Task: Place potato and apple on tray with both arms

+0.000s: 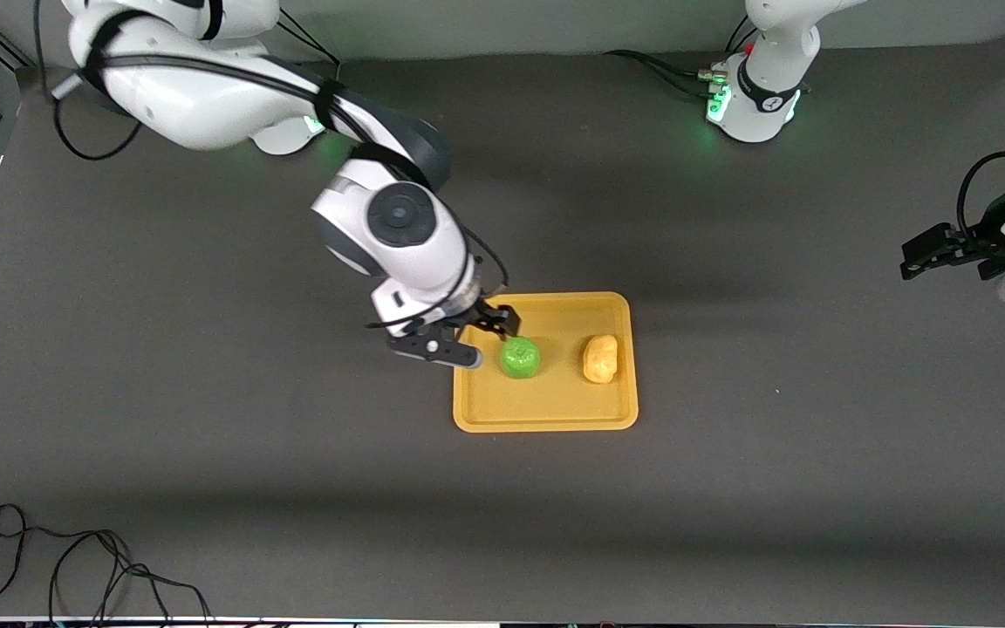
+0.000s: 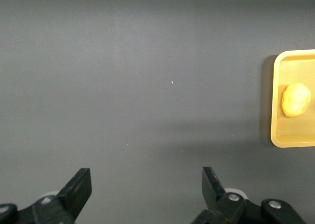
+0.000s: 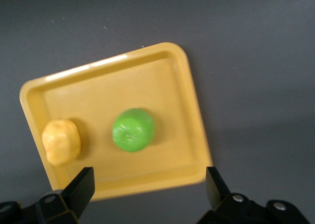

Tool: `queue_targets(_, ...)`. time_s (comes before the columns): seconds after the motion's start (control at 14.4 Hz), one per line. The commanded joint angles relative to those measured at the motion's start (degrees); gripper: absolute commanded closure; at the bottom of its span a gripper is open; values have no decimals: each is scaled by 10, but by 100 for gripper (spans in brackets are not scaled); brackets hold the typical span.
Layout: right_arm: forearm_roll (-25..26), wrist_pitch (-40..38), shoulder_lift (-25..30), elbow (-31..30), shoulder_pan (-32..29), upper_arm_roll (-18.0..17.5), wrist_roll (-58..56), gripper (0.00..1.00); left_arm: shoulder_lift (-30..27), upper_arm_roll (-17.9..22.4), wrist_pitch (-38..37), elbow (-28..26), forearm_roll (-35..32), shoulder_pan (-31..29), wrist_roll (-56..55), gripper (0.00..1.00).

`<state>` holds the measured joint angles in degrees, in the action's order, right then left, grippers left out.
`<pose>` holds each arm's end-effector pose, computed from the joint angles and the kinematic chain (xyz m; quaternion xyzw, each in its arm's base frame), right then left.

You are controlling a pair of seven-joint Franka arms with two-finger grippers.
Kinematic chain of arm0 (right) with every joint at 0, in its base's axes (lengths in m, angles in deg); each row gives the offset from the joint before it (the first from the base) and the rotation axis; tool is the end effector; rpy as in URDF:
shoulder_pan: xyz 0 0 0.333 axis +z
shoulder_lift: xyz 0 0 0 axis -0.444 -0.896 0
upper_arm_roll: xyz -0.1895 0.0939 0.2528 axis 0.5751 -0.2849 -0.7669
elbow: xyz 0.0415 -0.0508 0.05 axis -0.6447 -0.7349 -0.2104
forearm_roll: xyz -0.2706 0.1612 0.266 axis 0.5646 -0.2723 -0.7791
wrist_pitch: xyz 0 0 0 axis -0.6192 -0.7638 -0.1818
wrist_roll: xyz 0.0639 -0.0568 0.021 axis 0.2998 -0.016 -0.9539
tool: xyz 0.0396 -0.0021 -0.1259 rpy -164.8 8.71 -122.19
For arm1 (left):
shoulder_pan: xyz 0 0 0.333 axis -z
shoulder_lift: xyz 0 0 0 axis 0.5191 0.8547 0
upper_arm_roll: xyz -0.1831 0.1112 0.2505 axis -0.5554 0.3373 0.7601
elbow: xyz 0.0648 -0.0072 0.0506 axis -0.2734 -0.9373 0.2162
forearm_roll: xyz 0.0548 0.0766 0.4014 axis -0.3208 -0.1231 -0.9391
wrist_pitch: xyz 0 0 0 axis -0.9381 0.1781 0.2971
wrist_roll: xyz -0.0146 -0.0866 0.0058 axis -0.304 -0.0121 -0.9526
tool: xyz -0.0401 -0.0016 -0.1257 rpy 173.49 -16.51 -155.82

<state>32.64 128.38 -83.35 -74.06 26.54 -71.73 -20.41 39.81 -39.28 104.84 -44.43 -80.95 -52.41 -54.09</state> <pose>0.6018 0.4389 0.3880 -0.9942 0.1001 0.0191 0.0352 0.5779 0.0117 0.5533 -0.9999 0.0105 0.0013 0.0004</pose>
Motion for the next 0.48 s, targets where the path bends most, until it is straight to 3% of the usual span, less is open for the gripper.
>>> queue_targets(0.0, -136, -75, 117, 9, 2, 131, -232, 0, -15, 2, -6, -5, 2, 3, 9, 0)
queue_targets(0.14, -254, -108, 197, -18, 8, 247, -362, 0, -14, 0, 0, -4, 3, 5, 9, 0)
queue_targets(0.28, -276, -130, 257, -56, 18, 336, -442, 0, -14, -1, 2, -5, 3, 8, 9, 0)
queue_targets(0.42, -276, -132, 302, -98, 17, 392, -498, 0, -15, 0, -1, -5, 2, 9, 9, 0)
